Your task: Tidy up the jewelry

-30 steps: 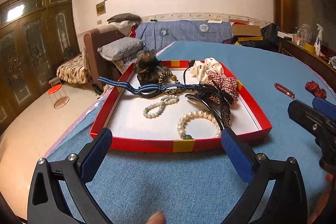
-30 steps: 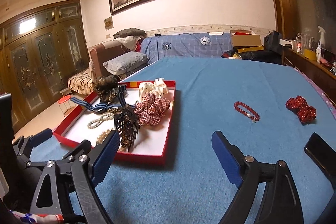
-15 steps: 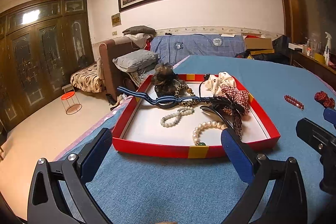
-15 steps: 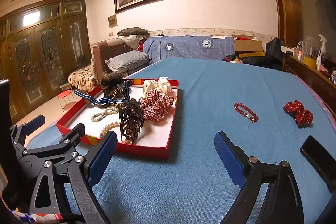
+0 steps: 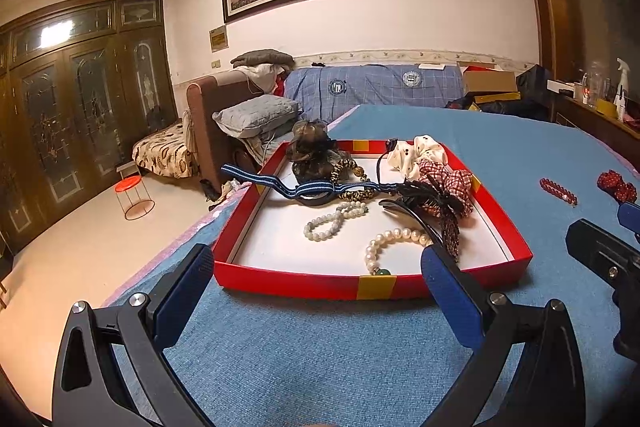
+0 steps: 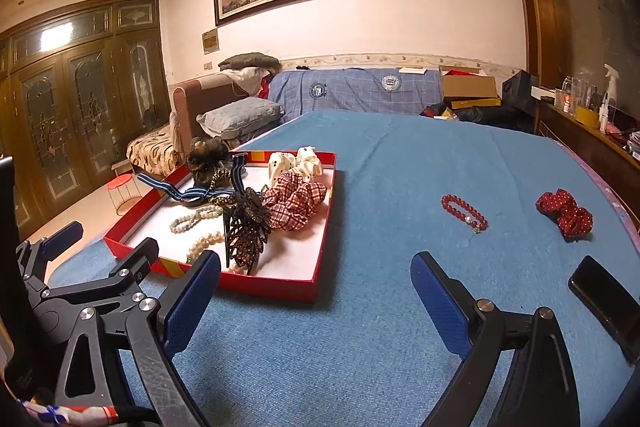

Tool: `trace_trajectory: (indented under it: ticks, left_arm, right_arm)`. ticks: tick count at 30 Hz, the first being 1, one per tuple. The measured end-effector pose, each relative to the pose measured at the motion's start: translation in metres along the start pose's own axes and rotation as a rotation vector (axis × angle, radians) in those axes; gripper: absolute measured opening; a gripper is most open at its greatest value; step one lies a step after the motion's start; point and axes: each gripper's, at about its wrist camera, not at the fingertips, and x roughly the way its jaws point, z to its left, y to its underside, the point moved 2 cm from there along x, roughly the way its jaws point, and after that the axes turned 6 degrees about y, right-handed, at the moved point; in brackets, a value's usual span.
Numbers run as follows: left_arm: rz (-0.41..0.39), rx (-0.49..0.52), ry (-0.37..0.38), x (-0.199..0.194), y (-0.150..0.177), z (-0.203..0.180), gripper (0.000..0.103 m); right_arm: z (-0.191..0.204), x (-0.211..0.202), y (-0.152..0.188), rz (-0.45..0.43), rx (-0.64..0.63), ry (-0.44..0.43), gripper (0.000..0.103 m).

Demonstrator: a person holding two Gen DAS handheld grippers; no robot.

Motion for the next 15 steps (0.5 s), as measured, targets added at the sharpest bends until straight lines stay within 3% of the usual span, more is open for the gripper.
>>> trace_trajectory:
  ticks: [15]
  left_arm:
    - [-0.003,-0.023,0.011,-0.0021,0.0002,0.0027,0.103]
  right_arm:
    - [-0.0045,-0.0001,-0.0009,0.013,0.015,0.007,0.099]
